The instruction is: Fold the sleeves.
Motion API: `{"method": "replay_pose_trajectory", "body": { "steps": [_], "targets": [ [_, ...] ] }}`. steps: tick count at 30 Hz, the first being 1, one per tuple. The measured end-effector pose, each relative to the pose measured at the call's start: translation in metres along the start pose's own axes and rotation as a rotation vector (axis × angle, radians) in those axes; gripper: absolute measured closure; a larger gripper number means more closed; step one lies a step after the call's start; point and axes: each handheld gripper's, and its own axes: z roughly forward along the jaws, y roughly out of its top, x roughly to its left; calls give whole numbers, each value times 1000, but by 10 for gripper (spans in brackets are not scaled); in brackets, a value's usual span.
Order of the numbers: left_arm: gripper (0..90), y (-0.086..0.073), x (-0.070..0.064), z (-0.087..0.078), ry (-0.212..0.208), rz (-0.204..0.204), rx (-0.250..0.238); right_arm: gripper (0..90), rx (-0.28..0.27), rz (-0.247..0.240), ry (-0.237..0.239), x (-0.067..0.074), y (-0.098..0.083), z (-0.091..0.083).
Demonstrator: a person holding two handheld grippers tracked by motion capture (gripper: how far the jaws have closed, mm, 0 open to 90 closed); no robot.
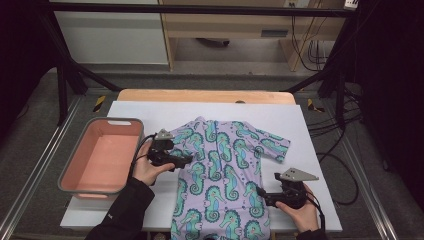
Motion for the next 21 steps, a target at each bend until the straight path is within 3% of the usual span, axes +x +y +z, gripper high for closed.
{"method": "replay_pose_trajectory", "body": {
  "steps": [12,18,21],
  "targets": [
    [82,0,23,12,77,-67,12,106,3,0,0,0,0,0],
    [157,-2,32,20,175,-71,5,106,8,-7,1,1,-2,2],
    [211,-3,38,23,224,-95,4,106,8,-8,3,0,-2,1]
  ]
}}
